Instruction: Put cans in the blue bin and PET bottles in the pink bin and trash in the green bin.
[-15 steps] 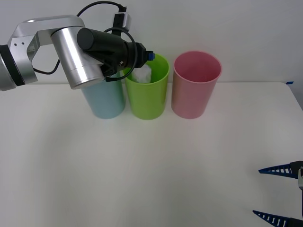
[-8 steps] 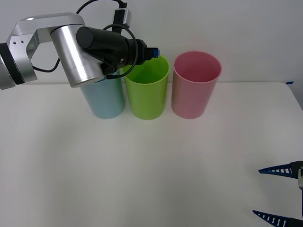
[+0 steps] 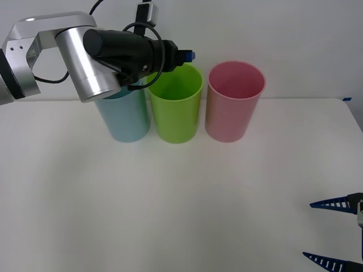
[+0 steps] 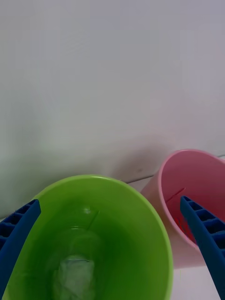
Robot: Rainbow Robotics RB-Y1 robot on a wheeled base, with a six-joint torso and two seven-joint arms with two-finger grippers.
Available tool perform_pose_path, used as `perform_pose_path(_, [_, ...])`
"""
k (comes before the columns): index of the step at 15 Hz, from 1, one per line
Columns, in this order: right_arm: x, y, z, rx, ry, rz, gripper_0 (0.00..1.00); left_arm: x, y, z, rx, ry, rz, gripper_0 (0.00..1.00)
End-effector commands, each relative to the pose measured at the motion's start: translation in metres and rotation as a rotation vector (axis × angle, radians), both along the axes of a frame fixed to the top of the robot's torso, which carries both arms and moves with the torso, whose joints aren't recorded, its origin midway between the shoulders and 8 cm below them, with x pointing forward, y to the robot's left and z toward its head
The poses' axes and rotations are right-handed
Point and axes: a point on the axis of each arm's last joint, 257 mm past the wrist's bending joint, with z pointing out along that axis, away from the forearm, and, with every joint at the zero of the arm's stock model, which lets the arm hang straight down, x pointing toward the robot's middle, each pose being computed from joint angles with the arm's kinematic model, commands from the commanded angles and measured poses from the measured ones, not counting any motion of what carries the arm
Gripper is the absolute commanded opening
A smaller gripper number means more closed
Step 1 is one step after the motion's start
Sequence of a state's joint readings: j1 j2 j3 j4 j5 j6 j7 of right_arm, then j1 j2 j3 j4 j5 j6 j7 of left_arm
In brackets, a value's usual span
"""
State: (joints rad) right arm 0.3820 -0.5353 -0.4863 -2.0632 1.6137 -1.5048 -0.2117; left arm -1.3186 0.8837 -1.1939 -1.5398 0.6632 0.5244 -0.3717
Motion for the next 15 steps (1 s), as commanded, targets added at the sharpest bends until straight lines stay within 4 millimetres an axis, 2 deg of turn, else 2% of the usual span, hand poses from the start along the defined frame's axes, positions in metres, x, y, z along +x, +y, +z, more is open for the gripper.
perform_pose_path(1, [0.0,0.0,0.0,0.0,0.0,0.0,1.0,-0.003,0.001,0.015,-0.066,-0.018,-0.05,1.0])
perform_pose_path(3, [0.0,0.0,0.0,0.0,0.0,0.0,1.0,-0.005,0.01,0.039,-0.102,-0.075,-0.092,1.0])
perform_pose_path(5, [0.0,0.0,0.0,0.0,0.0,0.0,1.0,-0.015,0.018,0.062,-0.164,-0.116,-0.148,1.0])
perform_pose_path(8, [0.0,0.0,0.0,0.0,0.0,0.0,1.0,-0.035,0.032,0.078,-0.176,-0.161,-0.196,1.0])
perform_pose_path(12, [0.0,0.0,0.0,0.0,0.0,0.0,1.0,-0.06,0.052,0.112,-0.241,-0.299,-0.262,1.0])
perform_pose_path(15, [0.0,0.0,0.0,0.0,0.0,0.0,1.0,-0.089,0.073,0.13,-0.288,-0.381,-0.282,1.0])
